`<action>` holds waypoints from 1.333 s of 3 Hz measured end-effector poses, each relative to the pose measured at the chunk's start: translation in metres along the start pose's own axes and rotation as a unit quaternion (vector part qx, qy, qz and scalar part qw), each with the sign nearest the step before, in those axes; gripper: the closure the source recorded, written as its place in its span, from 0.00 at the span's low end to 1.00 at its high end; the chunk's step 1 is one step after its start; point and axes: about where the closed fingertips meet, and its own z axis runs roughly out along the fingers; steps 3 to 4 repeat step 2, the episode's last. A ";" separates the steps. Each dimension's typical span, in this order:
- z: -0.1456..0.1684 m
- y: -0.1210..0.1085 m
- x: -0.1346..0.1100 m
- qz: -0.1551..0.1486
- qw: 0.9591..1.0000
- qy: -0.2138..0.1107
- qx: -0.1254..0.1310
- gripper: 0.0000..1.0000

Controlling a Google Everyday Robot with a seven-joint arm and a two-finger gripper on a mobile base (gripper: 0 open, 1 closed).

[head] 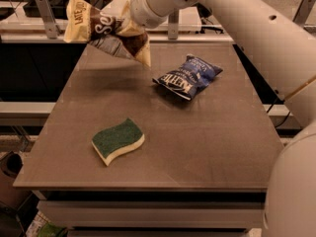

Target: Pick brown chip bag

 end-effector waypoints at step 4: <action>-0.027 -0.031 -0.007 -0.023 0.999 0.001 0.026 1.00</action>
Offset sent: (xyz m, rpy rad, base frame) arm 0.0134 -0.0211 0.0620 0.0026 -0.1124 0.0021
